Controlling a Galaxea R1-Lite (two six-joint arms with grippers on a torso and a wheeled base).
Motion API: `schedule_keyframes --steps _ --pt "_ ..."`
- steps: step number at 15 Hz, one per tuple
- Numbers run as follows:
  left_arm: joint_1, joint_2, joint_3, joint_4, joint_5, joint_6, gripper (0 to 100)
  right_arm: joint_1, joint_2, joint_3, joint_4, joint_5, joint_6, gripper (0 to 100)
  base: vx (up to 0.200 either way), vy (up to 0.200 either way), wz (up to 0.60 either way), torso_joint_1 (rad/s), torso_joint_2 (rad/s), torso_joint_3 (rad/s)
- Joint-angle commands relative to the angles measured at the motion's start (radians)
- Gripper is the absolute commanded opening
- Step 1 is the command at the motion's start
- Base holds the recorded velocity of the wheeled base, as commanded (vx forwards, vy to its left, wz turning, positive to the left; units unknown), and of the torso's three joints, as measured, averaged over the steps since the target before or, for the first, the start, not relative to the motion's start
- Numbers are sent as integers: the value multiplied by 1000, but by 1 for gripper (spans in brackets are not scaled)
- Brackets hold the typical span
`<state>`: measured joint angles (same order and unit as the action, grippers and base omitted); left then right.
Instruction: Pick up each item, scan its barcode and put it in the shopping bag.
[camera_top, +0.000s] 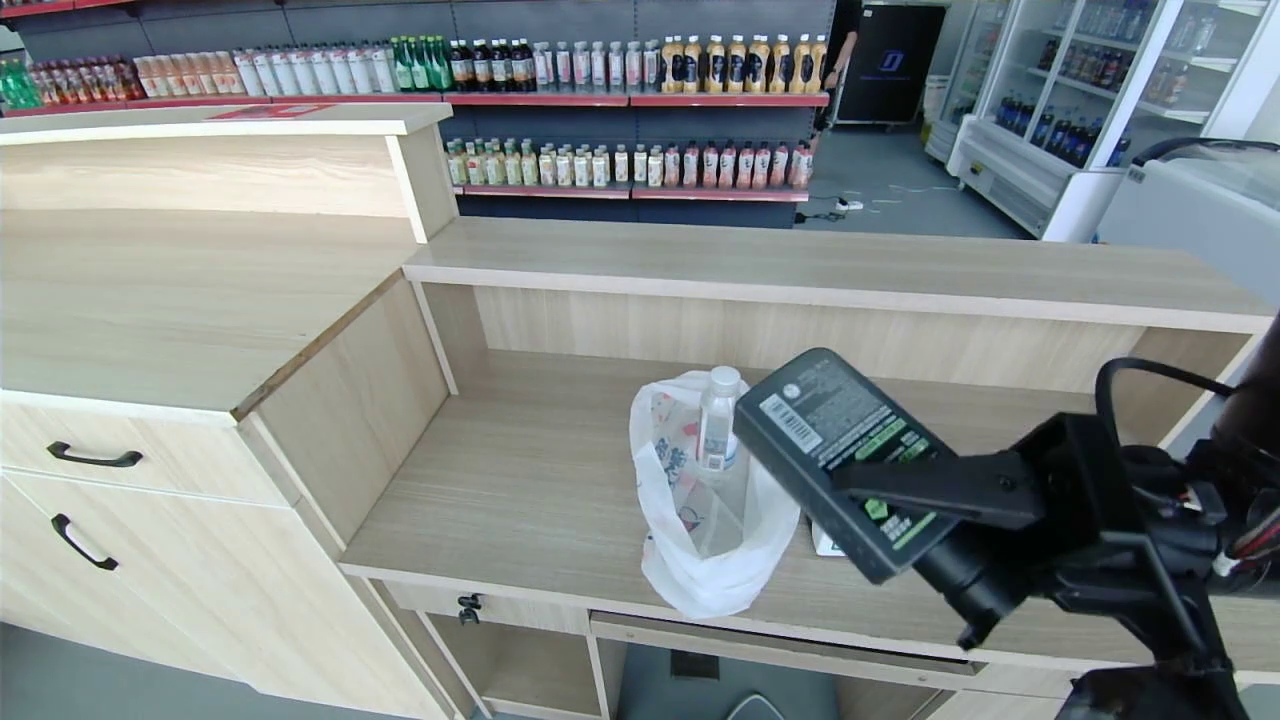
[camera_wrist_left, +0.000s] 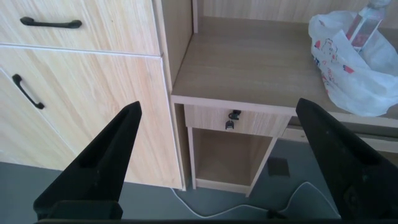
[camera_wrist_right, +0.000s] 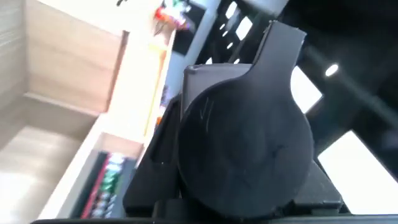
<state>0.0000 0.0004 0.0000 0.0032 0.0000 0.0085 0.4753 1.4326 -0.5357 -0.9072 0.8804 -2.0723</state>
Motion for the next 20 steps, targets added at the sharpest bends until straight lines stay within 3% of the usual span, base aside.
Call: schedule_keyframes --steps 1,2,3,4,5,7,10,12,13,14,16,18,20 --pt "0 0 0 0 0 -1 100 -408 -101 30 67 -184 386 0 0 0 0 0 0 0" --pt "0 0 0 0 0 -1 100 -486 -116 39 71 -182 443 0 0 0 0 0 0 0" --pt "0 0 0 0 0 1 100 -736 -167 82 88 -121 603 0 0 0 0 0 0 0" --pt "0 0 0 0 0 -1 100 -889 -193 82 177 -14 686 0 0 0 0 0 0 0" --pt "0 0 0 0 0 1 100 -1000 -201 56 280 65 736 0 0 0 0 0 0 0" --pt "0 0 0 0 0 -1 100 -1147 -199 36 416 111 747 0 0 0 0 0 0 0" --pt "0 0 0 0 0 -1 100 -1161 -155 34 513 104 787 0 0 0 200 -1 1 2" --pt "0 0 0 0 0 1 100 -1159 -158 34 531 80 920 0 0 0 600 5 2 7" --pt "0 0 0 0 0 -1 100 -1124 -156 25 531 -14 1049 0 0 0 600 2 -2 7" --pt "0 0 0 0 0 -1 100 -1017 -136 -9 541 -20 1353 0 0 0 600 -2 2 7" --pt "0 0 0 0 0 -1 100 -913 -44 -67 521 -34 1707 0 0 0 0 0 0 0" --pt "0 0 0 0 0 1 100 -886 62 -82 502 -189 1867 0 0 0 0 0 0 0" --pt "0 0 0 0 0 1 100 -856 154 -104 487 -238 2095 0 0 0 0 0 0 0"
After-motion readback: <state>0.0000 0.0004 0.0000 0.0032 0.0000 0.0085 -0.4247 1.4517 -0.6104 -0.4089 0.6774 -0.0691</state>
